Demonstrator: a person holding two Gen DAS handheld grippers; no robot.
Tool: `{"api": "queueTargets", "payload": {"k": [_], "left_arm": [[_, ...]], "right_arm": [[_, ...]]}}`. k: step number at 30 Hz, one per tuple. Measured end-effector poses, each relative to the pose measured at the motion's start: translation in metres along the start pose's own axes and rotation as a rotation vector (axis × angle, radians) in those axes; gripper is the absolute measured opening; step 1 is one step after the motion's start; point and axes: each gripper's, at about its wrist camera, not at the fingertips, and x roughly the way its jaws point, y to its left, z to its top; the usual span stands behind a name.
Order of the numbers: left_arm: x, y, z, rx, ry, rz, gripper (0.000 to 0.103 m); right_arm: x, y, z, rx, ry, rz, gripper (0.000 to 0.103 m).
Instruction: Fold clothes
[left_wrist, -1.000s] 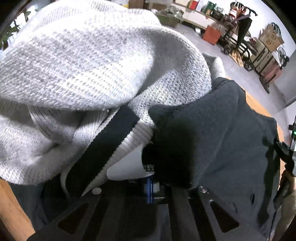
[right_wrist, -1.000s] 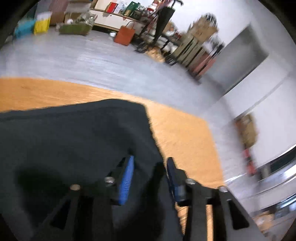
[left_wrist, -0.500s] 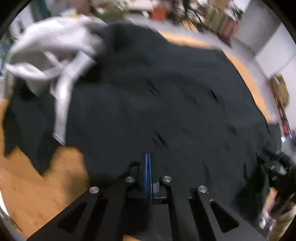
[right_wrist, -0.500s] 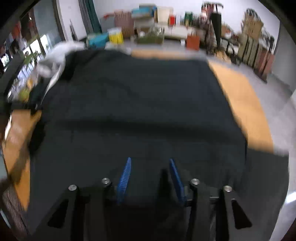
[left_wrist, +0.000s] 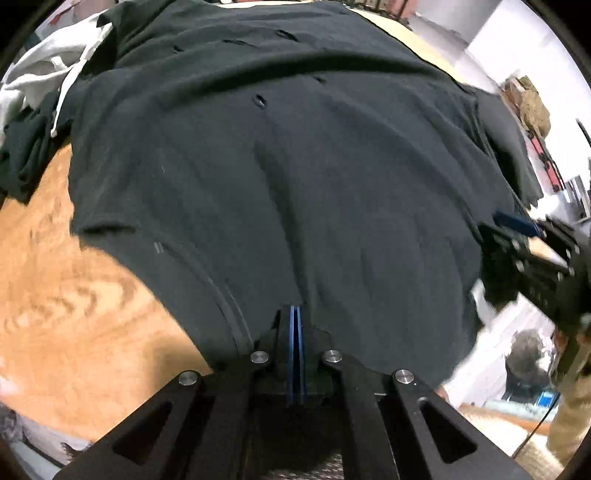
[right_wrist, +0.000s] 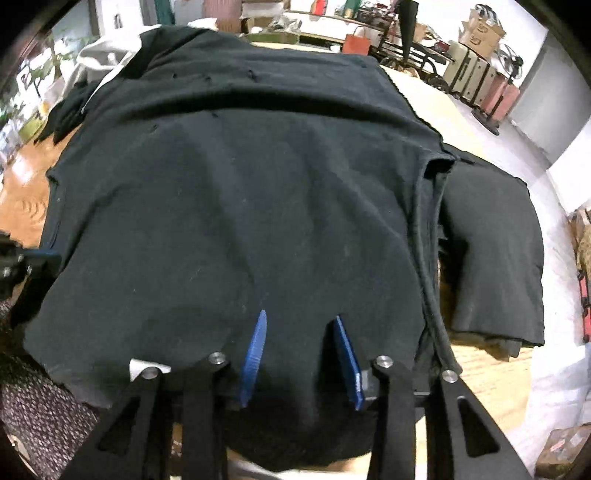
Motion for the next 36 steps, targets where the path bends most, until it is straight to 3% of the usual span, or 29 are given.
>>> {"api": "queueTargets", "payload": {"k": [7,11,14,16,18,22,25,27,31,36], "left_arm": [[-0.012,-0.017,-0.06,0.115,0.054,0.031,0.003],[-0.017,-0.008,-0.066,0.109,0.124,0.012,0.003],[-0.03,0.004,-0.039,0.062,0.069,-0.01,0.003],[-0.038,0.012,-0.013,0.018,0.025,-0.006,0.003],[-0.04,0.024,0.024,-0.033,-0.029,0.069,0.003],[-0.031,0.048,0.1,-0.092,-0.122,0.178,0.003],[-0.018,0.068,0.131,-0.134,-0.124,0.117,0.003],[-0.011,0.08,0.154,-0.145,-0.115,0.091,0.003],[-0.001,0.076,0.167,-0.144,-0.118,0.222,0.003],[0.011,0.11,0.193,-0.254,-0.15,0.265,0.003]], "right_arm": [[-0.019,0.013,-0.036,-0.035,0.103,0.086,0.034],[-0.029,0.02,-0.033,-0.088,0.14,0.098,0.034],[-0.046,0.01,0.007,-0.103,0.034,0.092,0.037],[-0.047,-0.002,0.062,-0.084,-0.061,0.04,0.041],[-0.042,-0.013,0.123,-0.07,-0.14,-0.019,0.051],[0.028,-0.034,0.225,-0.027,-0.076,-0.075,0.047],[0.072,-0.042,0.261,0.02,-0.007,-0.079,0.04],[0.082,-0.04,0.262,0.018,-0.013,-0.077,0.039],[0.093,-0.032,0.275,-0.015,-0.055,-0.148,0.041],[0.113,-0.04,0.321,0.027,-0.046,-0.199,0.045]]}}
